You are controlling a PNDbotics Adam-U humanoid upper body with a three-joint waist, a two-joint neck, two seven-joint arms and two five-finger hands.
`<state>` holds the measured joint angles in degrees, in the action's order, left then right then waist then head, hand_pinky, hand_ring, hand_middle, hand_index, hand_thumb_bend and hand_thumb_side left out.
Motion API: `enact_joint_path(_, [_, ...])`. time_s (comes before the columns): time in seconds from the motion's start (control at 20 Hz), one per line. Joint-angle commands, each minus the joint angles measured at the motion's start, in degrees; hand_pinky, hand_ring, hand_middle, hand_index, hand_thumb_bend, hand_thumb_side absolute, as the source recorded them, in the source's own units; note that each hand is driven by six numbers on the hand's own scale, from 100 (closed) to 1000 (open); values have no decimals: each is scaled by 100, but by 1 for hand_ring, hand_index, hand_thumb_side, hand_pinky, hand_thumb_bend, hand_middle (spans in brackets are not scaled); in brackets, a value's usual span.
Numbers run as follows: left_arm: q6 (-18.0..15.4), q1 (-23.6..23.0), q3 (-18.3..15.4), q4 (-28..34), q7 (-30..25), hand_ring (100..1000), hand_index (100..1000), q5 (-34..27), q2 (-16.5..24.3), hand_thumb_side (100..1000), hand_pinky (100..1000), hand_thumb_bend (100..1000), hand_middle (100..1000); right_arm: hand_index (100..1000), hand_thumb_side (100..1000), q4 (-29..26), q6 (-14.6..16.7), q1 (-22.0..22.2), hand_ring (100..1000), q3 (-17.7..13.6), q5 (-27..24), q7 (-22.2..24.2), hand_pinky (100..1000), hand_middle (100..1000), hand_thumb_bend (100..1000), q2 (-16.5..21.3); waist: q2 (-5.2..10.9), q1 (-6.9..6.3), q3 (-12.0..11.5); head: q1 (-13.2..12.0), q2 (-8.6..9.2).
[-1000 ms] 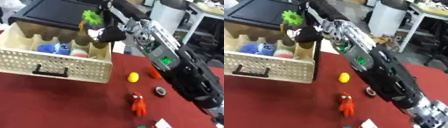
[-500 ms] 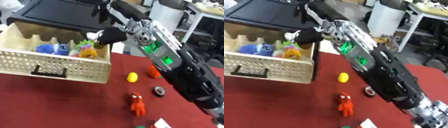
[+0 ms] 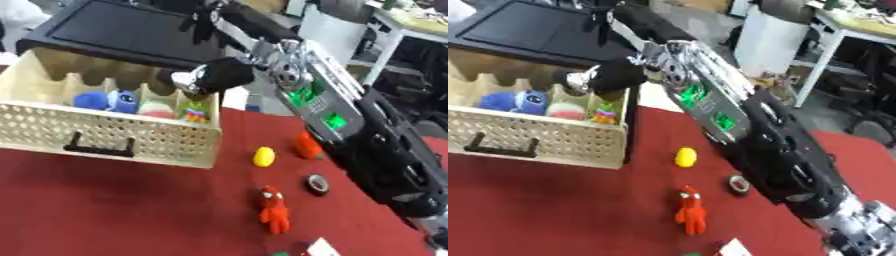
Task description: Pick up objects from table and place into drawer.
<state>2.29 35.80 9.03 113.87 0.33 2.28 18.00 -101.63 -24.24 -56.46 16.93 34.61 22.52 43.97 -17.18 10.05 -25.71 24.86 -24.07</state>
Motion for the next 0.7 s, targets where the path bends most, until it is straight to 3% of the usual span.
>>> enact_joint_path(0.05, [-1,48,-7,72,-5,337,755,-25,16,1000,411,100,384,819,628,-123,-30,-92,749,-94,32,-89,640,617,497,130,129,-87,22,13,9])
enact_joint_path(0.4, [9,7,-33,72,36,338,755,-13,26,1000,411,100,385,816,650,-382,-154,-23,735,-247,-156,-305,620,601,512,237,167,-150,108,-95,-50])
enact_joint_path(0.45, [11,-4,-41,72,48,338,755,-11,29,1000,411,100,385,813,743,-486,-180,10,730,-301,-225,-355,614,598,466,277,179,-164,132,-131,-73])
enact_joint_path(0.5, [11,-14,-49,72,61,338,755,-9,33,1000,411,100,386,812,675,-604,-211,57,727,-369,-301,-417,611,593,503,327,193,-181,160,-176,-104])
enact_joint_path(0.7, [13,-55,-87,72,126,339,756,3,55,1000,410,100,386,811,720,-1131,-334,377,719,-692,-629,-692,602,586,460,610,235,-238,282,-359,-221])
